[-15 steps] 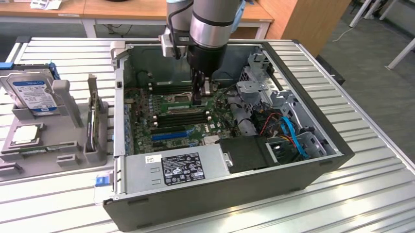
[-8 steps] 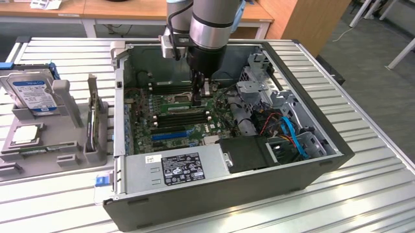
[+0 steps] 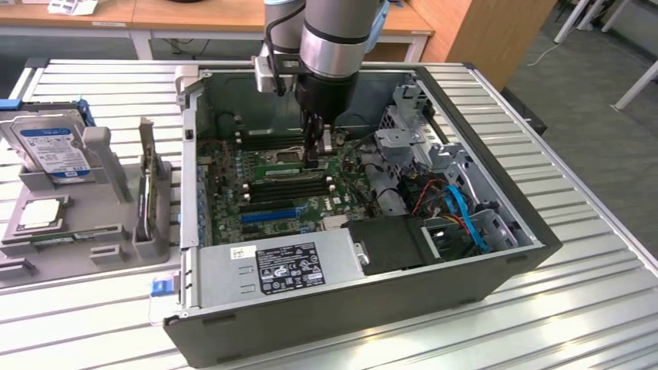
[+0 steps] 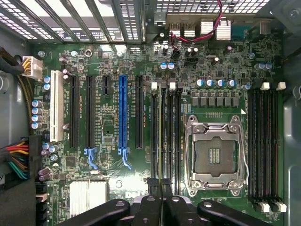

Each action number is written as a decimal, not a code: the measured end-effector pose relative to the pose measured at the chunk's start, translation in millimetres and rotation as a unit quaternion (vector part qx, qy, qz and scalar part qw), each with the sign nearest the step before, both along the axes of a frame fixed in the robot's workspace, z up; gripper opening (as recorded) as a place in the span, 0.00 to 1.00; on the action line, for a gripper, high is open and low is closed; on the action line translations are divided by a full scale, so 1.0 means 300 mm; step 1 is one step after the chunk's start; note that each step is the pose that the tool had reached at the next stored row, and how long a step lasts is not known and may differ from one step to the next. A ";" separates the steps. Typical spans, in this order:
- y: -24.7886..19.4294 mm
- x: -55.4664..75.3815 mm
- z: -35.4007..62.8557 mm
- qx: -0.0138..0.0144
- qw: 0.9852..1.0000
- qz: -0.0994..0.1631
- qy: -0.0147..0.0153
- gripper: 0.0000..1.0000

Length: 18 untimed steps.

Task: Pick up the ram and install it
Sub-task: 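Press down the ram until it locks into place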

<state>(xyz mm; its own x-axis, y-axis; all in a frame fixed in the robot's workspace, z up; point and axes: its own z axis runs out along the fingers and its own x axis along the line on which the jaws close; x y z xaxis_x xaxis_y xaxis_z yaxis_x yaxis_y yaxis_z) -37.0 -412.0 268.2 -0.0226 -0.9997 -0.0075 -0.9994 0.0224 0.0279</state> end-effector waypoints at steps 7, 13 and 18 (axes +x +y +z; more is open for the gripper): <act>0.000 0.000 -0.011 0.000 1.000 0.000 0.000 0.12; 0.000 0.000 -0.024 0.000 1.000 0.000 0.000 0.12; 0.000 0.000 -0.036 0.000 1.000 0.000 0.000 0.12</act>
<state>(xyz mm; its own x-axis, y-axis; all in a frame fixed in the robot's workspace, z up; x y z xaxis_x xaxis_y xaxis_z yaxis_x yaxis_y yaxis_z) -37.0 -412.0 257.4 -0.0226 -0.9997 -0.0075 -0.9994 0.0224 0.0279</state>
